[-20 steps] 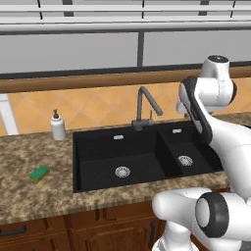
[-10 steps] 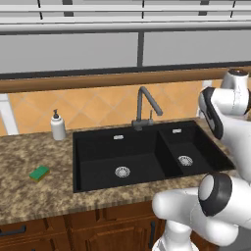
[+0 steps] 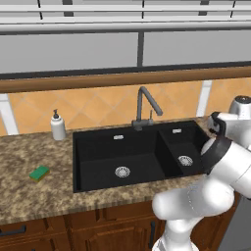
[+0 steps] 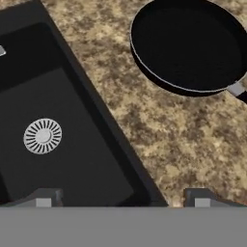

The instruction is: Pick the pan and sponge and place them into the sink. Then turn on the water.

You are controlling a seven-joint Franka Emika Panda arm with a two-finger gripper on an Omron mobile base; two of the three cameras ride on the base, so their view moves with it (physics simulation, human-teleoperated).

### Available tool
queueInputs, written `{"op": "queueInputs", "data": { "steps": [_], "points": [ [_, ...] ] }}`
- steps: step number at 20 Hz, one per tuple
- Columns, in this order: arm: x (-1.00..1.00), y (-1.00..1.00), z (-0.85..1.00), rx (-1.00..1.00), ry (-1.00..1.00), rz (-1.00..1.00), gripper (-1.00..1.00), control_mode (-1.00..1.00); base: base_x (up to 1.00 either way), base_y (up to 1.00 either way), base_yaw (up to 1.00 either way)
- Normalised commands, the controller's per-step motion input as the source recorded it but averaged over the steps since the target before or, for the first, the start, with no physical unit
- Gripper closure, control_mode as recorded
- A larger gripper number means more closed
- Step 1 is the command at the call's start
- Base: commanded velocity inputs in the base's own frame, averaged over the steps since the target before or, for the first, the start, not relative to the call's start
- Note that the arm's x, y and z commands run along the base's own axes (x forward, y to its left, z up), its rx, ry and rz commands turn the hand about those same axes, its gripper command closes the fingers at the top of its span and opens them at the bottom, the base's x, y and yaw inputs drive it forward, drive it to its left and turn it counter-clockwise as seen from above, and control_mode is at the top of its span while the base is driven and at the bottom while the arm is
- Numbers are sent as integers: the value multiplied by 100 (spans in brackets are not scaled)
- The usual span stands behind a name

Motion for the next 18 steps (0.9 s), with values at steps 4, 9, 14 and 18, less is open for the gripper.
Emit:
{"op": "queueInputs", "data": {
  "steps": [4, 9, 14, 18],
  "points": [
    [29, -87, -18, 11, 2, -1, -100, -100, 0, 0, 0],
    [11, -43, 0, 12, 7, 0, -100, -100, 0, 0, 0],
    [8, -18, 0, 3, 5, 0, -100, -100, 0, 0, 0],
    [0, -22, -8, 0, 0, 0, -100, -100, 0, 0, 0]
  ]
}}
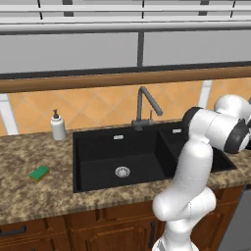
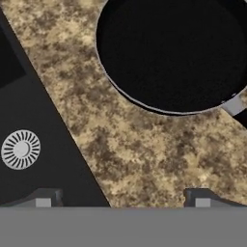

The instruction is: Pick the pan and sponge and place them into the sink. Then turn on the water.

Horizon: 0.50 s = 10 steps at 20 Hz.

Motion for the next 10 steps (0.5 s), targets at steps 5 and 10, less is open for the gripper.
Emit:
{"op": "queueInputs", "data": {
  "steps": [5, 10],
  "points": [
    [0, -45, -27, -3, 0, 0, -100, -100, 0, 0, 0],
    [-2, -54, -24, -9, 0, 5, -100, -100, 0, 0, 0]
  ]
}}
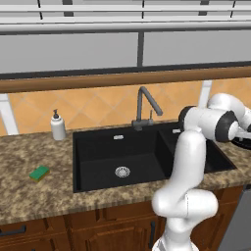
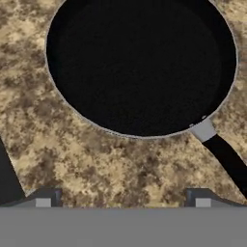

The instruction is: Pick the pan and sponge and place them into the sink. Then turn on the water.

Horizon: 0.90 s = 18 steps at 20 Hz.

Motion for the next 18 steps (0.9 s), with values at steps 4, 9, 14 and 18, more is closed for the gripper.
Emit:
{"op": "queueInputs", "data": {
  "steps": [4, 9, 14, 18],
  "points": [
    [-5, -58, -6, -1, 6, 13, -100, -100, 0, 0, 0],
    [0, -62, -11, 0, 8, 16, -100, -100, 0, 0, 0],
    [0, -53, -26, 0, 7, 14, -100, -100, 0, 0, 0],
    [0, -21, -35, 0, 7, 7, -100, -100, 0, 0, 0]
  ]
}}
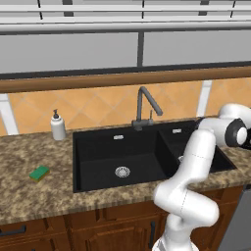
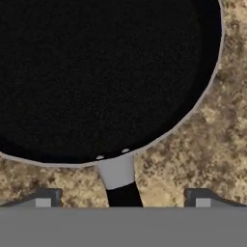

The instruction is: Pick the pan and sponge and place them into the sink. Then turn on the water.

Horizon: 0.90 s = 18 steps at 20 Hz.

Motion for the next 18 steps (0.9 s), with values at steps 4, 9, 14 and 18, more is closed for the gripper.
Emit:
{"op": "queueInputs", "data": {
  "steps": [4, 9, 14, 18],
  "points": [
    [1, -15, -34, 3, 7, 5, -100, -100, 0, 0, 0],
    [14, 0, -30, 3, 9, 6, -100, -100, 0, 0, 0],
    [14, 1, -29, 1, 8, 8, 100, -100, 0, 0, 0],
    [17, 0, -6, 0, 12, 2, 100, -100, 0, 0, 0]
  ]
}}
